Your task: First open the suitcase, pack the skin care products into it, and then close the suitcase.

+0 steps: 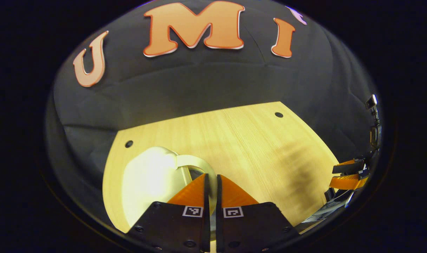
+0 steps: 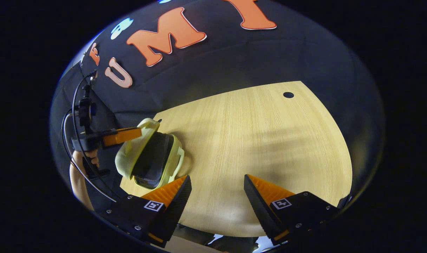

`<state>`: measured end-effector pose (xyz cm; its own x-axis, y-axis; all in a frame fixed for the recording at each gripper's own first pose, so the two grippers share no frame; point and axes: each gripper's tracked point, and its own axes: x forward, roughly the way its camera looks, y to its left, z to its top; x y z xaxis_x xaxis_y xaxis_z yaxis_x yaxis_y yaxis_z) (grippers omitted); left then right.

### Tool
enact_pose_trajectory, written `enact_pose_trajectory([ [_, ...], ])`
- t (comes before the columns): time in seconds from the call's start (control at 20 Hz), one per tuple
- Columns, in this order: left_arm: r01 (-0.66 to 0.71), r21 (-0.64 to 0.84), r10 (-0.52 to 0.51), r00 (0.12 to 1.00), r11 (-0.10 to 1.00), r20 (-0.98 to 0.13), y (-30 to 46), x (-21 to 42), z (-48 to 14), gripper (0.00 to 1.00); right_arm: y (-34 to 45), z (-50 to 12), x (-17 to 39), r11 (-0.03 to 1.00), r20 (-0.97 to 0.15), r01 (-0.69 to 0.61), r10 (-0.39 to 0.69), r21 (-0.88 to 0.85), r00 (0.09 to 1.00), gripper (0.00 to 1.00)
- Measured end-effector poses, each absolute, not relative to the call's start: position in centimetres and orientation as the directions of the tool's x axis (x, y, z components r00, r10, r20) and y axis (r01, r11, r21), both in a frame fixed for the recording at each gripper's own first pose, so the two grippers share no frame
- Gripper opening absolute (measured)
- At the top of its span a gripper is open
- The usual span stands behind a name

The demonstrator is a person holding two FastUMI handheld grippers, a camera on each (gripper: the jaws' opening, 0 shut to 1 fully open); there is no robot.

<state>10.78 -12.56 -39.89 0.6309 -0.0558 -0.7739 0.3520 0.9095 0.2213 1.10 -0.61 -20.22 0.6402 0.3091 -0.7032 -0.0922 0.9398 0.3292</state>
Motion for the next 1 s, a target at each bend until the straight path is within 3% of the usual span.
enact_pose_trajectory([
  [0.35,0.292,0.114,-0.058,0.522,0.95,-0.851,-14.1,8.4,-48.7,0.07,-2.7,-21.7,-0.1,0.945,-0.725,-0.059,0.285,0.32,0.627,0.95],
  [0.55,0.267,0.091,-0.063,0.516,0.959,-0.854,-14.3,8.3,-48.9,0.07,-3.0,-22.0,-0.2,0.948,-0.734,-0.048,0.275,0.315,0.621,0.95],
  [0.65,0.25,0.104,-0.037,0.501,0.963,-0.865,-13.9,7.5,-49.3,0.17,-3.1,-21.6,0.0,0.948,-0.728,-0.042,0.27,0.316,0.63,0.96],
  [0.8,0.231,0.113,-0.036,0.557,0.966,-0.83,-13.9,7.2,-47.4,0.69,-3.0,-21.0,0.7,0.954,-0.718,-0.044,0.252,0.295,0.649,0.96],
  [0.85,0.23,0.13,-0.03,0.584,0.964,-0.811,-14.1,7.1,-46.3,0.77,-3.1,-20.8,0.8,0.959,-0.715,-0.051,0.244,0.28,0.656,0.95],
  [0.9,0.222,0.161,-0.011,0.617,0.962,-0.787,-13.9,7.2,-45.1,0.96,-3.2,-20.6,0.8,0.964,-0.712,-0.06,0.234,0.26,0.662,0.96],
  [1.0,0.201,0.184,-0.007,0.691,0.962,-0.723,-14.3,6.9,-42.2,0.97,-3.1,-20.0,1.3,0.973,-0.697,-0.079,0.212,0.217,0.685,0.96],
])
